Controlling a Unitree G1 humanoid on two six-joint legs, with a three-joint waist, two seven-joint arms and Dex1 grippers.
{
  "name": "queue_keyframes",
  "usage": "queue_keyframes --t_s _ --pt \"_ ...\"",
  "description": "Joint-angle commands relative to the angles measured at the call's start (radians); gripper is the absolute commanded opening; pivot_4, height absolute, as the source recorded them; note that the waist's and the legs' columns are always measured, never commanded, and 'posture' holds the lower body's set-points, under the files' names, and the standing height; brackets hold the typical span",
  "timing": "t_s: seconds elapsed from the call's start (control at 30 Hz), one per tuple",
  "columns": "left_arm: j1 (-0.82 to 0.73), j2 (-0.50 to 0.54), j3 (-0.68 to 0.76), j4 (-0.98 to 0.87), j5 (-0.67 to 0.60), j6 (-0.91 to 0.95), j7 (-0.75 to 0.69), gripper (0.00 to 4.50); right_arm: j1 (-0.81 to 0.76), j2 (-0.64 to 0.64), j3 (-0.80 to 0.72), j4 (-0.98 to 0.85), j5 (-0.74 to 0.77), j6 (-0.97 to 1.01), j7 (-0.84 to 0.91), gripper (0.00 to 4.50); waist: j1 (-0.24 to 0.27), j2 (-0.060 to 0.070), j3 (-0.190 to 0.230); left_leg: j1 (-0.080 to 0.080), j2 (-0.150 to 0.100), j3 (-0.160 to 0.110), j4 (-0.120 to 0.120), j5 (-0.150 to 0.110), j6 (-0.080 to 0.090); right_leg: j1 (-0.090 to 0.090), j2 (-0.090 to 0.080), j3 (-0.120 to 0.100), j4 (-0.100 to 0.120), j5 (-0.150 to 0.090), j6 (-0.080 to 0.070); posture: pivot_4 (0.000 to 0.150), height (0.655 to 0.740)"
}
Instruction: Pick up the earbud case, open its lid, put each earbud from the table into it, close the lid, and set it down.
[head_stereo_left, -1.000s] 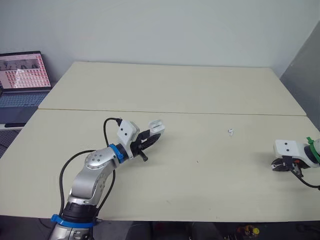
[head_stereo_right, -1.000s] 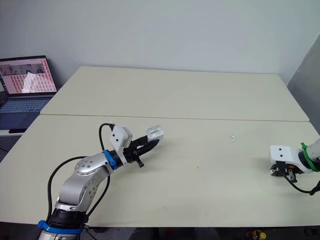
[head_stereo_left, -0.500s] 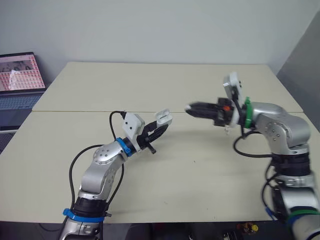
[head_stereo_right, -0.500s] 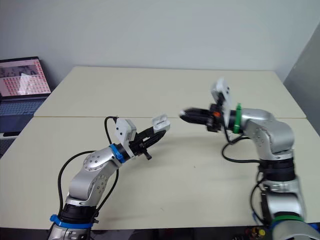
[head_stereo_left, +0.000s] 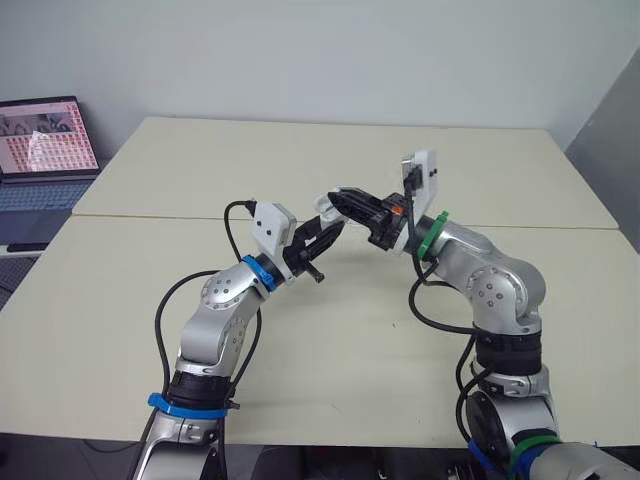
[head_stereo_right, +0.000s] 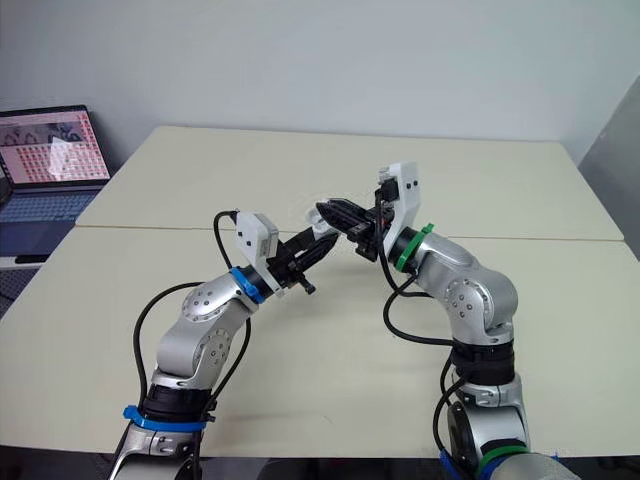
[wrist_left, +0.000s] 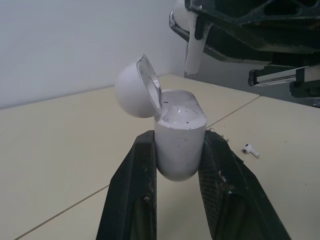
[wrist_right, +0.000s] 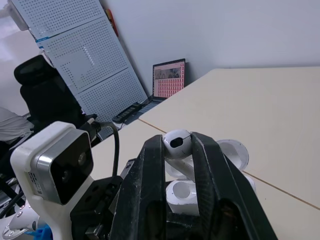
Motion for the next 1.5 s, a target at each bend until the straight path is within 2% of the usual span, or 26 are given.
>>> queue_keyframes --t_s 0.03,0.8,1.2,1.5 --pt "-0.028 -0.005 0.014 -0.012 -0.009 -0.026 -0.003 0.75 0.000 0.007 0.015 -0.016 0.014 -0.030 -0.009 0.39 -0.004 0.000 0.000 0.000 0.000 0.000 0.000 0.000 0.000 0.000 0.000 0.000 0.000 0.000 0.000 0.150 0.7400" --pt "-0.025 -0.007 0.005 -0.018 -0.008 -0.036 -0.004 0.75 0.035 0.034 0.062 0.076 0.003 -0.068 -0.059 0.39 -0.005 0.000 0.000 0.000 0.000 0.000 0.000 0.000 0.000 0.000 0.000 0.001 -0.001 -0.002 0.003 0.150 0.7400" --pt "-0.031 -0.009 0.005 -0.019 -0.010 -0.029 -0.006 0.75 0.041 0.032 0.054 0.106 0.000 -0.095 -0.091 4.48 -0.005 0.000 0.000 -0.001 0.000 0.000 0.000 0.000 0.000 0.000 0.000 0.001 -0.001 -0.002 0.003 0.150 0.7400" --pt "-0.020 -0.004 0.006 -0.015 -0.008 -0.023 -0.011 0.75 0.040 0.023 0.034 0.108 0.012 -0.109 -0.098 4.48 -0.005 0.000 0.000 -0.001 0.000 0.001 -0.001 0.000 0.000 -0.001 0.000 0.001 -0.001 -0.002 0.003 0.150 0.7400"
